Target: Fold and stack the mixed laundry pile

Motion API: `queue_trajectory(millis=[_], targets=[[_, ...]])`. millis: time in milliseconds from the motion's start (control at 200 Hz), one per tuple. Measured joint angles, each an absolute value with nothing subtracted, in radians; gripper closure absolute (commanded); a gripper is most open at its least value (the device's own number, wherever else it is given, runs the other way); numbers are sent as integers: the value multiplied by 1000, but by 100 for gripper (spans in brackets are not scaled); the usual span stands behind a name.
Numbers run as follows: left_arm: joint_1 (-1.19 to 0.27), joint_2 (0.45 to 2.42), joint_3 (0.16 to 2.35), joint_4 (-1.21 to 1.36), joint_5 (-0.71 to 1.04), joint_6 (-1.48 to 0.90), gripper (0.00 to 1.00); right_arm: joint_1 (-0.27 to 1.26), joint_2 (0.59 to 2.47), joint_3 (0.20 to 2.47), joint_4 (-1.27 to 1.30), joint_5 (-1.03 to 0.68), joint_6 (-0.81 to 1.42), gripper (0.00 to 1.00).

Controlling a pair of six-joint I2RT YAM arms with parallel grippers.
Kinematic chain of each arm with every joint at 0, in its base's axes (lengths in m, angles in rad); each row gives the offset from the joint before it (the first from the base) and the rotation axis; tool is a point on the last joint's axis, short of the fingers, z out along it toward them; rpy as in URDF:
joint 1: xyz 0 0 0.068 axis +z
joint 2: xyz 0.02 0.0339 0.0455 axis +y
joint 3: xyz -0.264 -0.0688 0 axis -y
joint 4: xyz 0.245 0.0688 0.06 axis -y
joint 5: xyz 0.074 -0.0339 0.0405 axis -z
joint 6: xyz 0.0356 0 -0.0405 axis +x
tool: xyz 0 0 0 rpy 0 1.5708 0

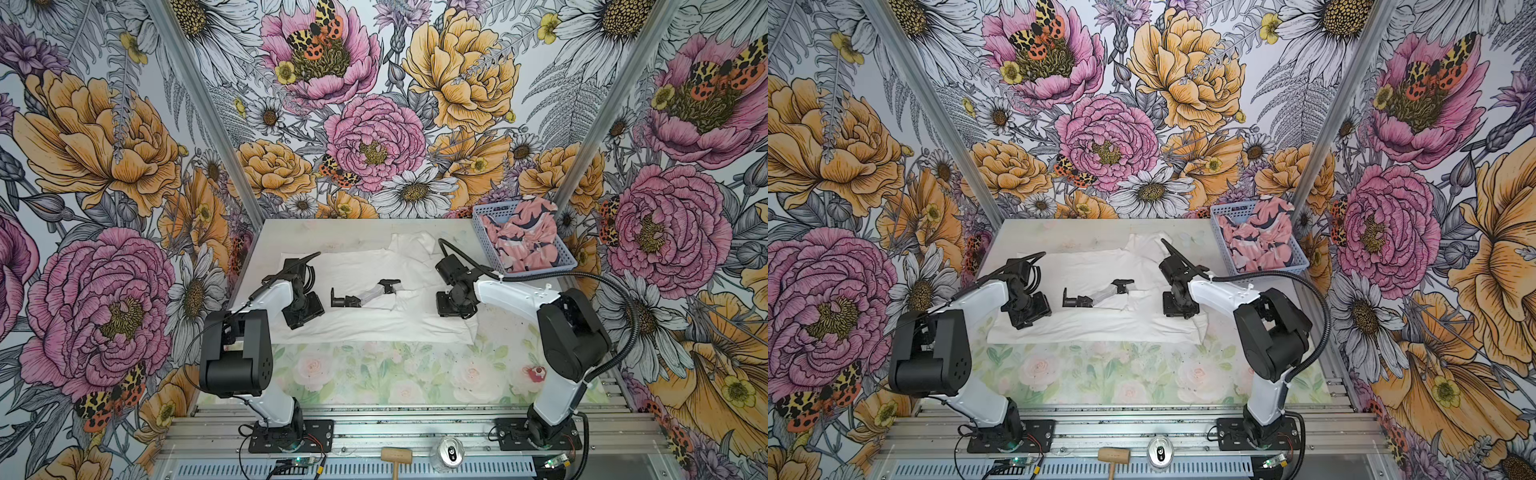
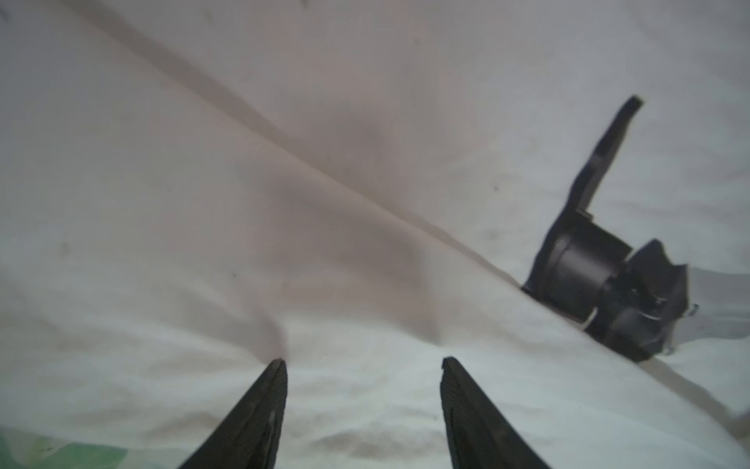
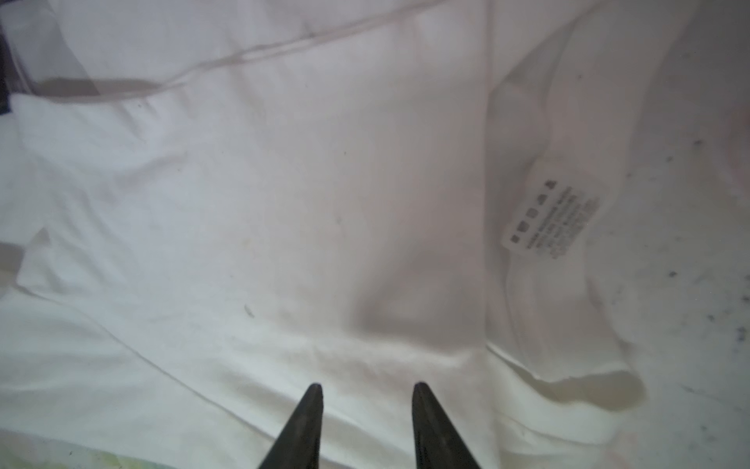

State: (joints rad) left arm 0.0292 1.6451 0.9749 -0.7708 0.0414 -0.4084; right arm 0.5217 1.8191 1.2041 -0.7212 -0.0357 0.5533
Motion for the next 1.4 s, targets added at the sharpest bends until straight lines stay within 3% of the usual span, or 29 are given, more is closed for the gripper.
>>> queue_trajectory(millis=[300,695,861,1061,1281,1401], targets=[[11,1662,963,-770,42,-418,39,458,1768,1078,-699,-53,512,56],[-85,1477,828,-895,120,-530,35,358,1698,1019,-891,-12,410,52],[-69,1514,1039,-939,79,-515,32,359,1738,1227,-989,-27,402,50],[-35,1735,1321,-817,27,-438,36,368,1963,1599,-933,-37,368,50],[27,2006,1395,-739,12,-402,41,368,2213,1798,-890,-48,343,50],[39,1999,1401,-720,15,-401,43,368,2266,1819,-883,-36,327,50]])
